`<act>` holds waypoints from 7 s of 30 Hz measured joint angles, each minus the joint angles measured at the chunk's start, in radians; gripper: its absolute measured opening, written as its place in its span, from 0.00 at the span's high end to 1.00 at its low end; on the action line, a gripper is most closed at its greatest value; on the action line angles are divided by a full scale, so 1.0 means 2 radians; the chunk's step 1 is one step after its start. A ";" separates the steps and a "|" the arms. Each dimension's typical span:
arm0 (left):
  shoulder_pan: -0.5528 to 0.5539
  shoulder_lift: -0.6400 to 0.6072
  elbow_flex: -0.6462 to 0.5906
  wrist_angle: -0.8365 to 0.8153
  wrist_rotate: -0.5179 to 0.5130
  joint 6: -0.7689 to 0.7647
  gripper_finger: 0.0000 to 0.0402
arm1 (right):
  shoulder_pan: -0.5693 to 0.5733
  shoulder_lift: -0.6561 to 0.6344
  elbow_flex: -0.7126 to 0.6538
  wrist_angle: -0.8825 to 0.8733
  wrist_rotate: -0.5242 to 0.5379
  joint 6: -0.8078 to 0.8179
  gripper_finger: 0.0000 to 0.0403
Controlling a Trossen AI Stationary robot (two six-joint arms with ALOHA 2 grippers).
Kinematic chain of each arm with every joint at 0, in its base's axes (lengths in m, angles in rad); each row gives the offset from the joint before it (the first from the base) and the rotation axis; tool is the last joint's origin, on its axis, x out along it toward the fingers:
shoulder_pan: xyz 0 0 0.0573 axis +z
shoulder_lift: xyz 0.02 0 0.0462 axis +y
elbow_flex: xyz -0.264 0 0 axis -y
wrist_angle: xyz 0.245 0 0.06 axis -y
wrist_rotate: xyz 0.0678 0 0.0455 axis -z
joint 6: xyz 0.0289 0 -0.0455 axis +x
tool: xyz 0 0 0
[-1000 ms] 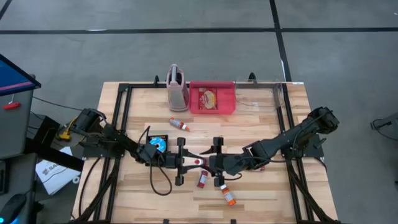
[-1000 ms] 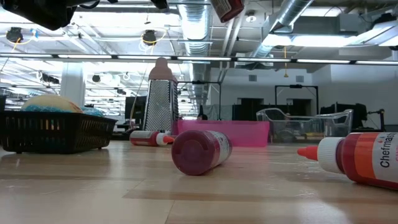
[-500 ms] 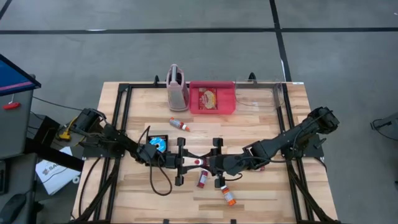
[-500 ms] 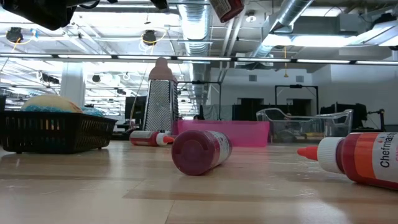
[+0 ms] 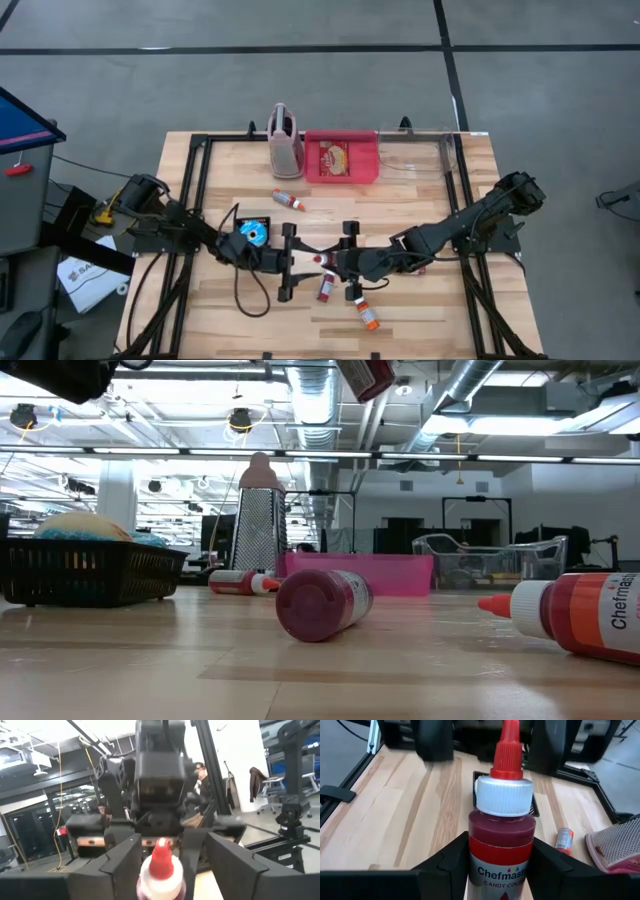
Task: Pick & Place Food Item
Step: Put the left red food coloring bottle into the transparent bin, then put the right red food coloring bottle into the transparent bin, then put the red food coloring bottle into the transparent bin
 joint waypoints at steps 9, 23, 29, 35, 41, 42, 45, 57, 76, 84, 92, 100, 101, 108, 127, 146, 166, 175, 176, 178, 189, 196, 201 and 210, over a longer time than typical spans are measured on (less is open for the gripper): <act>-0.049 -0.096 0.000 -0.108 -0.078 0.082 0.43 | -0.005 -0.002 0.000 -0.049 0.057 0.004 0.62; -0.103 -0.257 -0.056 -0.236 -0.167 0.087 0.46 | -0.168 -0.107 0.000 -0.243 0.132 0.070 0.62; -0.103 -0.265 -0.065 -0.234 -0.177 0.086 0.46 | -0.301 -0.141 -0.008 -0.277 0.110 0.085 0.61; -0.103 -0.265 -0.065 -0.234 -0.177 0.086 0.46 | -0.443 -0.146 -0.038 -0.295 0.059 0.083 0.60; -0.103 -0.265 -0.065 -0.231 -0.177 0.086 0.46 | -0.554 -0.146 -0.077 -0.288 0.015 0.069 0.60; -0.103 -0.265 -0.065 -0.231 -0.177 0.086 0.46 | -0.568 -0.146 -0.084 -0.286 0.012 0.068 0.60; -0.103 -0.265 -0.065 -0.231 -0.177 0.086 0.46 | -0.607 -0.146 -0.107 -0.285 -0.005 0.064 0.60; -0.103 -0.265 -0.065 -0.223 -0.161 0.086 0.46 | -0.687 -0.142 -0.194 -0.222 -0.012 0.041 0.60; -0.103 -0.264 -0.065 -0.224 -0.157 0.080 0.46 | -0.689 -0.136 -0.196 -0.215 -0.027 0.041 0.50; -0.103 -0.264 -0.065 -0.224 -0.157 0.080 0.46 | -0.679 -0.137 -0.196 -0.224 -0.058 0.039 0.49; -0.103 -0.264 -0.065 -0.224 -0.158 0.080 0.46 | -0.602 -0.159 -0.196 -0.264 -0.087 0.063 0.49; -0.103 -0.264 -0.065 -0.224 -0.158 0.078 0.46 | -0.490 -0.242 -0.196 -0.273 -0.103 0.099 0.49; -0.103 -0.264 -0.065 -0.224 -0.158 0.078 0.46 | -0.473 -0.254 -0.196 -0.277 -0.118 0.106 0.49; -0.103 -0.264 -0.065 -0.224 -0.158 0.077 0.46 | -0.304 -0.295 -0.209 -0.325 -0.220 0.185 0.49; -0.106 -0.264 -0.065 -0.224 -0.111 0.080 0.46 | 0.006 -0.128 -0.235 -0.228 -0.181 0.335 0.49; -0.106 -0.264 -0.065 -0.224 -0.109 0.079 0.46 | 0.027 0.005 -0.216 -0.222 -0.200 0.353 0.52; -0.106 -0.264 -0.065 -0.224 -0.112 0.078 0.46 | -0.039 0.008 -0.083 -0.339 0.023 0.240 0.68; -0.106 -0.264 -0.065 -0.226 -0.111 0.078 0.46 | -0.216 0.007 0.037 -0.430 0.125 0.098 0.73; -0.106 -0.264 -0.065 -0.226 -0.111 0.078 0.46 | -0.238 0.007 0.047 -0.434 0.125 0.087 0.71; -0.106 -0.264 -0.065 -0.227 -0.111 0.077 0.46 | -0.282 0.003 0.062 -0.437 0.125 0.068 0.67; -0.110 -0.264 -0.065 -0.234 -0.108 0.073 0.46 | -0.492 -0.052 0.069 -0.454 0.047 0.022 0.81; -0.110 -0.264 -0.065 -0.234 -0.109 0.068 0.46 | -0.521 -0.066 0.069 -0.455 -0.014 0.013 0.85; -0.110 -0.264 -0.065 -0.235 -0.109 0.065 0.46 | -0.508 -0.064 0.069 -0.459 -0.029 0.013 0.85; -0.110 -0.264 -0.065 -0.249 -0.123 0.063 0.46 | -0.429 -0.062 0.014 -0.431 -0.258 0.038 0.85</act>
